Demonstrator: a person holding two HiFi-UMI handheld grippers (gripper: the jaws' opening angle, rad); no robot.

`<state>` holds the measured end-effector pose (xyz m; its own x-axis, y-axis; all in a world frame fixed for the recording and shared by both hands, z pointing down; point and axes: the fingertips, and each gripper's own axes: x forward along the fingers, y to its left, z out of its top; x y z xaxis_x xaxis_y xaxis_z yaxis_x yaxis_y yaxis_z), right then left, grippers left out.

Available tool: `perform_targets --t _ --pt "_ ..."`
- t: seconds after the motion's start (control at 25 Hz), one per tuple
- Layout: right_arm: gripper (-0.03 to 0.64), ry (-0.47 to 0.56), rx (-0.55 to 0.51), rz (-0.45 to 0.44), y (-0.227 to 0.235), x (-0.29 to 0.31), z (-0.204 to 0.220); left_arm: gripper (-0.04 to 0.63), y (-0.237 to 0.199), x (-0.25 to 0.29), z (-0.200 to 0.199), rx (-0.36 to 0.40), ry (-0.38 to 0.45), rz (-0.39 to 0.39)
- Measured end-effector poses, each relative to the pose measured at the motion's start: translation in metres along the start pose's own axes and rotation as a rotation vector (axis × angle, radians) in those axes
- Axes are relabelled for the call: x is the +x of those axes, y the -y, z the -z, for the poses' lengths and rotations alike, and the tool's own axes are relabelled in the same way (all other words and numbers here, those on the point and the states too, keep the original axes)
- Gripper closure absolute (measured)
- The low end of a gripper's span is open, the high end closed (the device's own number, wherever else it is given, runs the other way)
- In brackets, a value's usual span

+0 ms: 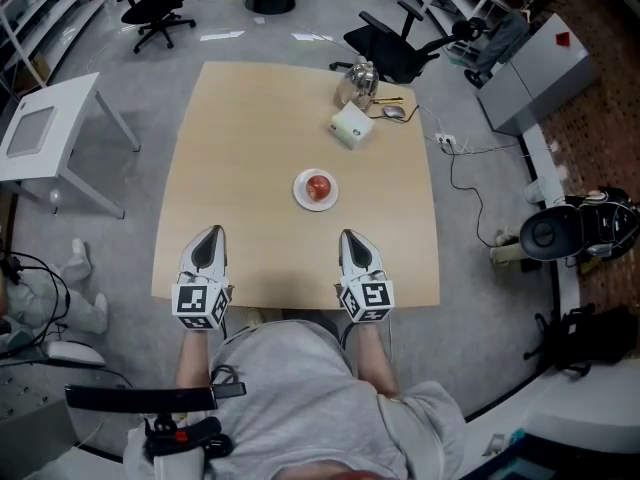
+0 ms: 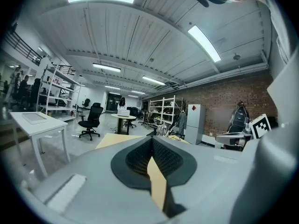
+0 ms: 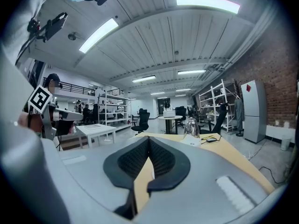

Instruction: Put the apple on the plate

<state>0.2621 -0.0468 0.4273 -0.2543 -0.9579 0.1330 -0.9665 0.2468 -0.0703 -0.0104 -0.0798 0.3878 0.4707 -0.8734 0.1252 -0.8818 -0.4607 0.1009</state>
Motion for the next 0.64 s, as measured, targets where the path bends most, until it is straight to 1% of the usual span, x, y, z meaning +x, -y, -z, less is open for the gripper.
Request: perform_targets --t 0.64 --pt "0.611 -0.004 0.002 -0.01 -0.0038 0.0003 0.0024 0.575 0.0005 -0.0025 0.0039 -0.001 -0.005 0.0"
